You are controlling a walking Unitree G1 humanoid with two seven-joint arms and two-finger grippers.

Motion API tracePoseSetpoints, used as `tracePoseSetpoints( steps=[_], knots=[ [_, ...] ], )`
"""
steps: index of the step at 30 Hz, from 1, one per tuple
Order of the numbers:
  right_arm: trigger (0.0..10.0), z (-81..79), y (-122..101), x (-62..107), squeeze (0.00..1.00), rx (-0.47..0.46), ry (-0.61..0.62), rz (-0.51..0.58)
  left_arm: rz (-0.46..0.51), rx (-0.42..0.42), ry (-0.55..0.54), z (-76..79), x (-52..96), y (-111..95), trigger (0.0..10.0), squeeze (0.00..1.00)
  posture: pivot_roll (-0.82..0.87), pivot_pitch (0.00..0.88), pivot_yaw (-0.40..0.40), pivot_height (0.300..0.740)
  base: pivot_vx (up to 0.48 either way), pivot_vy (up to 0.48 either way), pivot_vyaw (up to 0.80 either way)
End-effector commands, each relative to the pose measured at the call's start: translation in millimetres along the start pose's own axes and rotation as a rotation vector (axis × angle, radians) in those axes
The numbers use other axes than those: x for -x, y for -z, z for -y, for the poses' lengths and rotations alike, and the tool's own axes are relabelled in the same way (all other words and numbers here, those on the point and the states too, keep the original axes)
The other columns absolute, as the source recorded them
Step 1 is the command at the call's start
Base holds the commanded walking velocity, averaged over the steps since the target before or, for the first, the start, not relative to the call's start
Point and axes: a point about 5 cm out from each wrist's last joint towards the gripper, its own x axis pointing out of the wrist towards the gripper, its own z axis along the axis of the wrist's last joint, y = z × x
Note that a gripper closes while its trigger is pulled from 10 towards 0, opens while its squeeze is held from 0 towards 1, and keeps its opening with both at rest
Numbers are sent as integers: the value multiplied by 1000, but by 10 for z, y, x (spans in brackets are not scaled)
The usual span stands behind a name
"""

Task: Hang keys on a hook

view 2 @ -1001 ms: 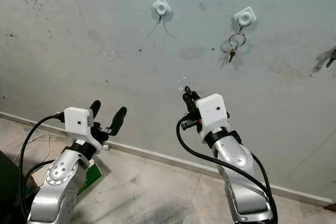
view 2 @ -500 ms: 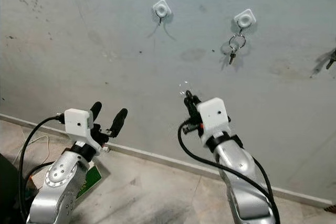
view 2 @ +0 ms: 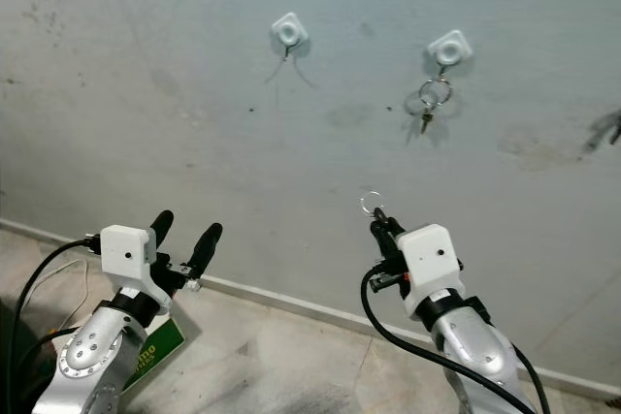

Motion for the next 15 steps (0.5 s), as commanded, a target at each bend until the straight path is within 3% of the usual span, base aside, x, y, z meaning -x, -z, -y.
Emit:
tracePoseSetpoints(
  steps=[1,15],
  knots=[
    [10000,-23,-51,15,0,-3,-13,16,-1,-13,-1,-34,39,-28,10000,0,-64,40,47,740,255,0,0],
    [10000,-51,-50,-3,0,-6,-31,12,-14,-20,-3,-37,84,-22,10000,0,-63,39,47,740,274,34,0]
  ],
)
